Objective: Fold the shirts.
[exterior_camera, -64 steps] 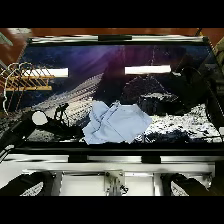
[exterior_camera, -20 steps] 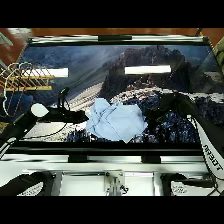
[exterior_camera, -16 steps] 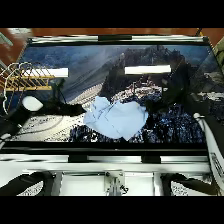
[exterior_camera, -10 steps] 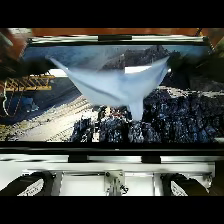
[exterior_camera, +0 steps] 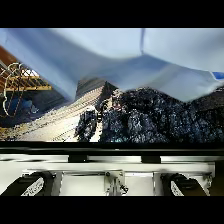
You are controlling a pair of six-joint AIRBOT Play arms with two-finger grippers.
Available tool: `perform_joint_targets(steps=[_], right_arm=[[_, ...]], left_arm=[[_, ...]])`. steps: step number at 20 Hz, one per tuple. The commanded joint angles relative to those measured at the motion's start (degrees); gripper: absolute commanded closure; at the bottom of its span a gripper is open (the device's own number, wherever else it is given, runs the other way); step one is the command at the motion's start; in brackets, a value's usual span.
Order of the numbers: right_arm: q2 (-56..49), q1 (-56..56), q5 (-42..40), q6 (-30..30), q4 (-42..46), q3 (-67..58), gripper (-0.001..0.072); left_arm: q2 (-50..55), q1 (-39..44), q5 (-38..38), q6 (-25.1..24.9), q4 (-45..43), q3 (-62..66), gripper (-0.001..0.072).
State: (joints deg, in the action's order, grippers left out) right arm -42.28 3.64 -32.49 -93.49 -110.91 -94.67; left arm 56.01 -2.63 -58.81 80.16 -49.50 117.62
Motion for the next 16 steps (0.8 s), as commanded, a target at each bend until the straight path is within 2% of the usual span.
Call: perform_joint_targets(steps=[1, 6, 10, 13, 16], right_arm=[[3.3, 0.1, -4.0, 0.0, 0.7, -1.1, 0.0644], [2.8, 0.1, -18.6, 0.0, 7.2, -1.1, 0.0644], [-5.0, 0.1, -31.5, 3.9, 11.2, -0.7, 0.0644], [-14.0, 0.1, -34.9, 6.2, 12.3, 3.0, 0.0644], [-25.7, 0.1, -27.9, 7.7, 12.2, 6.1, 0.0644]], left_arm=[[-3.4, -0.2, -0.8, 0.0, -2.2, -2.1, 0.0671], [-3.2, -0.2, -12.7, 0.1, -12.3, -2.8, 0.0671], [-2.9, -0.2, -17.8, 0.7, -19.4, -11.3, 0.0671], [-1.6, -0.2, -16.4, 0.7, -19.6, -24.0, 0.067], [3.7, -0.2, -7.9, 2.5, -18.9, -32.7, 0.067]])
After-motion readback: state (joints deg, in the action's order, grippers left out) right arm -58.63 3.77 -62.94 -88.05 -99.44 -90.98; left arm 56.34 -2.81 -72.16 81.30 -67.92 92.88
